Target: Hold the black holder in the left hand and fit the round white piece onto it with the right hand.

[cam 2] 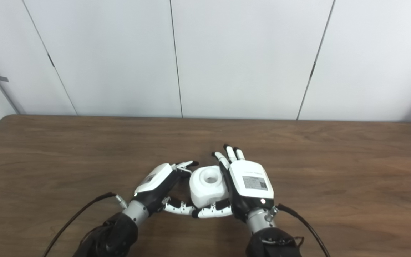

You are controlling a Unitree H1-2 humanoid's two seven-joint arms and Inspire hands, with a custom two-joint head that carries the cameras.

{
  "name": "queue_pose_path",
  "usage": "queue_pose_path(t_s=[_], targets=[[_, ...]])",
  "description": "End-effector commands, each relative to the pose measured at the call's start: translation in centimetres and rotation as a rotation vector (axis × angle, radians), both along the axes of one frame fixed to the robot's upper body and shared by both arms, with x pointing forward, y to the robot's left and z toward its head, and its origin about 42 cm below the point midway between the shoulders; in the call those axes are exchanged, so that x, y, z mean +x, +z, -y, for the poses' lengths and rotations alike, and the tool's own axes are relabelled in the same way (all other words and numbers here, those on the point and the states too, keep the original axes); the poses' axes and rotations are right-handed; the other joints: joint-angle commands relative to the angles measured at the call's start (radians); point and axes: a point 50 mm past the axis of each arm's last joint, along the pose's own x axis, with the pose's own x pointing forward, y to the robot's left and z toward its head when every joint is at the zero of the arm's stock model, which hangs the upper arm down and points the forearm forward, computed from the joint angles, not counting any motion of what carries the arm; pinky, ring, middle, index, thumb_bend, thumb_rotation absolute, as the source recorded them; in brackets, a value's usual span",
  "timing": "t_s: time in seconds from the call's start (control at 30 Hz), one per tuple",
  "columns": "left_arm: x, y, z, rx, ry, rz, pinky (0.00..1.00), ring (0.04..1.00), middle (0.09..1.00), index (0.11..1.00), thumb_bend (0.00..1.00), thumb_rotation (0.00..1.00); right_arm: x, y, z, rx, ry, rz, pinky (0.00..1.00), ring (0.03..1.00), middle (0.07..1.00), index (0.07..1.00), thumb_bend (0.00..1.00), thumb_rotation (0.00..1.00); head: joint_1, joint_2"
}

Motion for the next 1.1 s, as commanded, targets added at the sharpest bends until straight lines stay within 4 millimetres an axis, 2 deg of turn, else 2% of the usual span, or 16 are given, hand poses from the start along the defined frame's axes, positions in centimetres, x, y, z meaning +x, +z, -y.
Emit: queue_pose_path(t_s=[0.0, 0.13, 0.73, 1.07], targets=[[0.74, 1.36, 0.44, -0.009, -0.008, 0.058, 0.99, 0.958, 0.940, 0.477, 0.51, 0.05, -0.08, 0.60, -0.40, 0.023, 0.028, 0.002, 0.76, 1.000, 1.000, 0.969, 1.00, 0.53, 0.001, 0.001], [0.78, 1.25, 0.41, -0.012, -0.008, 0.062, 0.99, 0.958, 0.939, 0.477, 0.51, 0.05, -0.05, 0.60, -0.38, 0.037, 0.029, -0.005, 0.76, 1.000, 1.000, 0.999, 1.00, 0.52, 0.000, 0.000], [0.95, 0.98, 0.28, -0.006, -0.004, 0.065, 0.98, 0.952, 0.937, 0.478, 0.51, 0.05, 0.20, 0.43, -0.36, 0.060, 0.040, -0.028, 0.78, 1.000, 1.000, 1.000, 1.00, 0.56, -0.006, -0.017], [0.98, 0.81, 0.07, -0.001, -0.006, 0.065, 0.98, 0.952, 0.937, 0.478, 0.51, 0.05, 0.09, 0.75, 0.15, 0.094, 0.050, -0.032, 0.76, 1.000, 1.000, 1.000, 1.00, 0.56, -0.012, -0.023]])
